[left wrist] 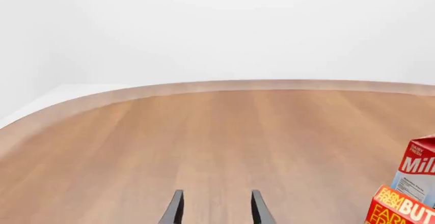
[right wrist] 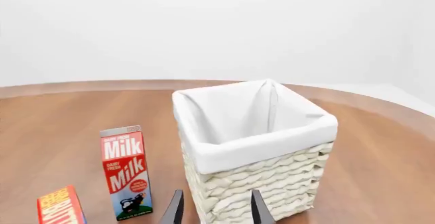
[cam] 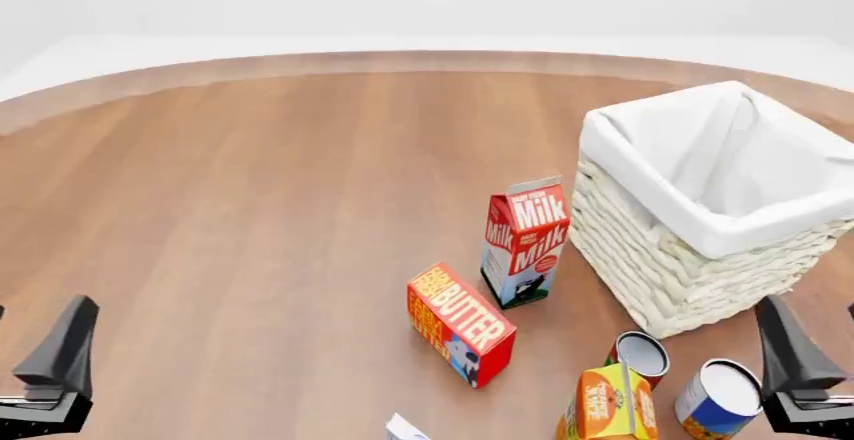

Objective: Pick up the cream cheese box and the butter, and put them in the basket.

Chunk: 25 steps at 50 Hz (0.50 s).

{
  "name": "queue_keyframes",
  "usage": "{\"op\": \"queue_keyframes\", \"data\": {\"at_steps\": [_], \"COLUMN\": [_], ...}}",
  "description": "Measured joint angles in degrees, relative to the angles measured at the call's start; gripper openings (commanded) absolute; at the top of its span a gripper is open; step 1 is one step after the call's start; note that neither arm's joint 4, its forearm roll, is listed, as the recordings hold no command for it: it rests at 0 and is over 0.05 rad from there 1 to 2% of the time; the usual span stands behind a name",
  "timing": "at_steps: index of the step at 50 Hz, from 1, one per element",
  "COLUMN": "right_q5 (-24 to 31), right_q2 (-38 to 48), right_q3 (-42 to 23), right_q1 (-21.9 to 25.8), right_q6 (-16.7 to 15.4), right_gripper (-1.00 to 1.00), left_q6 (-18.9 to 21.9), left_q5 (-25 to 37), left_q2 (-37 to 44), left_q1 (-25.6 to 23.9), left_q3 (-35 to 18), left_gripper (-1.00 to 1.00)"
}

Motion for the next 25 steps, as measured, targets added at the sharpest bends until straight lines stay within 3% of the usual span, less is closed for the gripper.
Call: {"op": "queue_keyframes", "data": {"at_steps": [25], "right_q5": [1.2], "right_q2": [3.3], "right_q3": [-4.7], "right_q1": [2.2], "right_q6": [1.4], "right_gripper": [1.00], "left_q6": [0.0], "left_q5": [0.0], "left_q2": [0.0], "left_q1": [0.0], "left_q3": [0.0], "left_gripper": [1.00]}}
